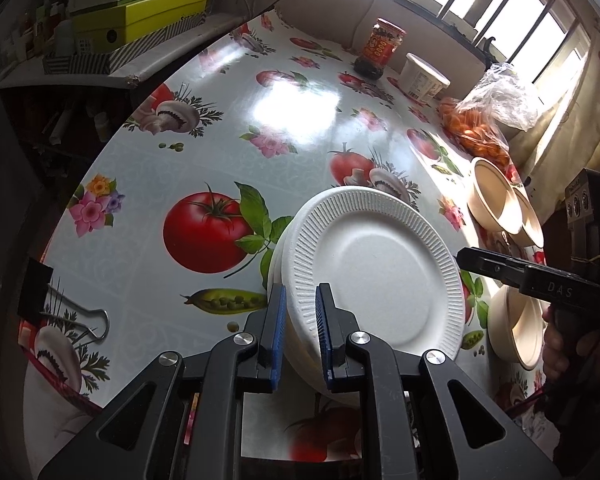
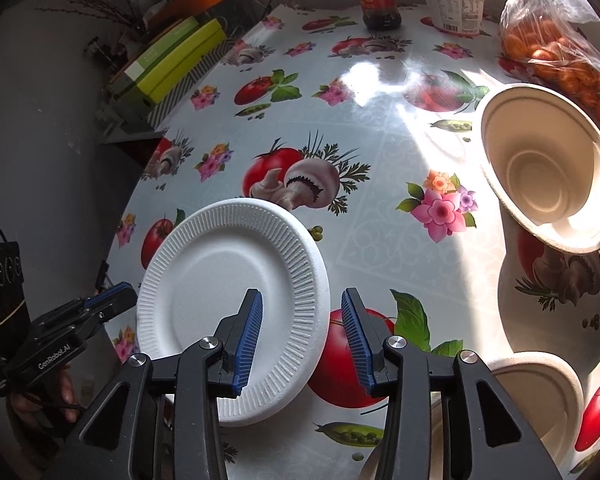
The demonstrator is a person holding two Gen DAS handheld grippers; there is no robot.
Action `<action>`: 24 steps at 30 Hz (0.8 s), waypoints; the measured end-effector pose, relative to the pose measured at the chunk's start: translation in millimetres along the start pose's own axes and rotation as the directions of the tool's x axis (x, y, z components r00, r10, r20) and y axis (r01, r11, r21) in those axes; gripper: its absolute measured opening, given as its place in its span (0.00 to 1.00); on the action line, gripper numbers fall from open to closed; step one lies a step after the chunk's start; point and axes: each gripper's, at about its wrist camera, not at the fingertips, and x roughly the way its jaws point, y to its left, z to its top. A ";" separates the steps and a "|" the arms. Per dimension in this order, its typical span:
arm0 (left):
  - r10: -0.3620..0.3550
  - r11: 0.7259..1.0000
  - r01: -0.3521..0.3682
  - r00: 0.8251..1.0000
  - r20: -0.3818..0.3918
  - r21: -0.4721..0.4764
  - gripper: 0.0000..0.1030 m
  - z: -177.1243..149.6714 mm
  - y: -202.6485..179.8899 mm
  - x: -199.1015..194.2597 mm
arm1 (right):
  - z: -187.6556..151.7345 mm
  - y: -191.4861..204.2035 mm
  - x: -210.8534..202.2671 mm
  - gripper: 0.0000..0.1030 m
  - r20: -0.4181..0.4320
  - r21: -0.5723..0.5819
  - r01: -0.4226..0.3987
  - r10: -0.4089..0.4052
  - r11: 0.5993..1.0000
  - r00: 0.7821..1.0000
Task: Organize plates and bowls
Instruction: 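Set the white plate down, open the left gripper while the right gripper reaches a beige bowl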
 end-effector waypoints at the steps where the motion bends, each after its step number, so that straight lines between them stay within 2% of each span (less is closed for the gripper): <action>1: -0.001 1.000 0.001 1.000 0.000 -0.002 0.16 0.1 0.1 -0.4 | -0.9 -1.8 -3.0 0.40 0.004 0.002 -0.003 0.003 1.000 1.000; 6: -0.005 1.000 0.005 1.000 0.014 0.006 0.23 0.6 -3.8 -4.7 | -3.5 -6.7 -14.9 0.41 0.034 0.017 -0.005 0.004 1.000 0.999; 24: -0.034 0.995 0.031 0.999 0.034 0.095 0.23 7.3 -51.0 -13.2 | -18.6 -35.1 -54.9 0.42 0.110 0.079 0.011 -0.020 0.997 0.994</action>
